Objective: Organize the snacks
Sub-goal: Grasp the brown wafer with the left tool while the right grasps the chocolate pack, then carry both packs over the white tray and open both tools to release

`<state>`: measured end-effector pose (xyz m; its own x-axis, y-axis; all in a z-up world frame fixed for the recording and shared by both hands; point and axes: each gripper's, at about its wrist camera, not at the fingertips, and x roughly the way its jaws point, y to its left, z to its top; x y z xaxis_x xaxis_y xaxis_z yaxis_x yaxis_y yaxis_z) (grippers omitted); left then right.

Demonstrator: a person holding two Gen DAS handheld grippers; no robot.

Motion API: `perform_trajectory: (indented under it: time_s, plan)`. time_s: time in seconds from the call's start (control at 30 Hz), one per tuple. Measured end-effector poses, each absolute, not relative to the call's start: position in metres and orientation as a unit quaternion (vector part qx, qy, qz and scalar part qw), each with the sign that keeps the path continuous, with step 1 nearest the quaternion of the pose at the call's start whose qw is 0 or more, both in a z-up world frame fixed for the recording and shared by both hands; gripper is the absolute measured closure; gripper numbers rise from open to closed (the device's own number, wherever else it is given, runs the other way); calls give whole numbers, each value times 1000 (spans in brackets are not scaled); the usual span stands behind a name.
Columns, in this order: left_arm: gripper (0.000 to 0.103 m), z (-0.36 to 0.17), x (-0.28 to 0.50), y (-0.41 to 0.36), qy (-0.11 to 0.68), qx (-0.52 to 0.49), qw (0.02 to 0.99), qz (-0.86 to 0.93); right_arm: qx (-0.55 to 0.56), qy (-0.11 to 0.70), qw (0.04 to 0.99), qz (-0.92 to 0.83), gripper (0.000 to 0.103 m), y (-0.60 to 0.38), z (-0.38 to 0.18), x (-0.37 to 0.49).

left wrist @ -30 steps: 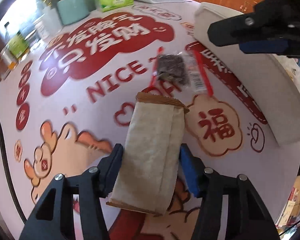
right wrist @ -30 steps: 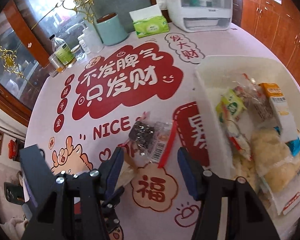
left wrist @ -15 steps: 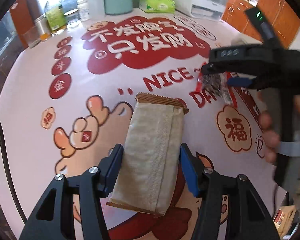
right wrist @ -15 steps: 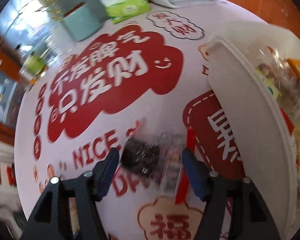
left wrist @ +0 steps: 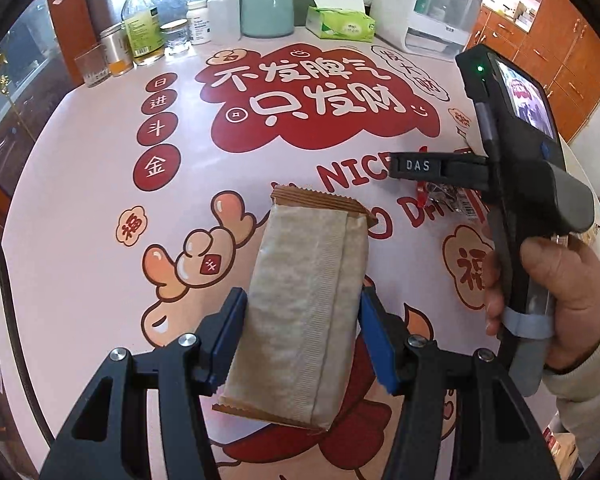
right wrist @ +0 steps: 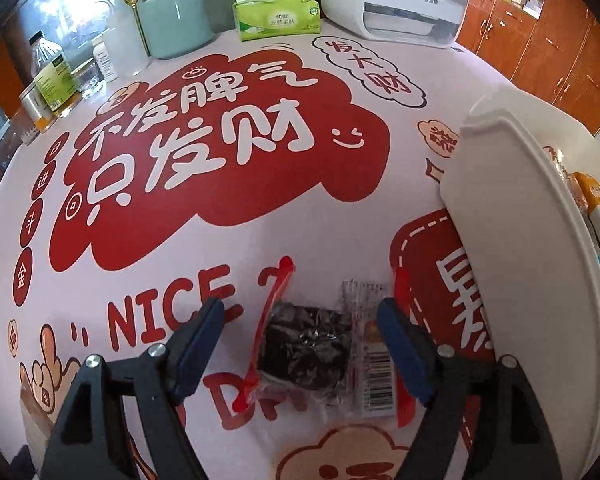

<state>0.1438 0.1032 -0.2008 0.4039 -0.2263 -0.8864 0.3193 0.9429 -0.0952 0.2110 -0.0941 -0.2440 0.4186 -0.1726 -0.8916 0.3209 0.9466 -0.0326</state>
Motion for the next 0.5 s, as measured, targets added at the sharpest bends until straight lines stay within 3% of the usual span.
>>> perform_trajectory:
  time_s: [0.03, 0.07, 0.5]
  plan:
    - [48, -200, 143, 103, 520, 45, 837, -161, 69, 516, 841, -144, 42, -93, -243, 210]
    - [48, -199, 142, 103, 519, 45, 838, -160, 65, 512, 845, -140, 60, -92, -241, 209]
    - [48, -149, 117, 79, 475, 48, 864, -162, 81, 533, 841, -40, 63, -88, -218, 160]
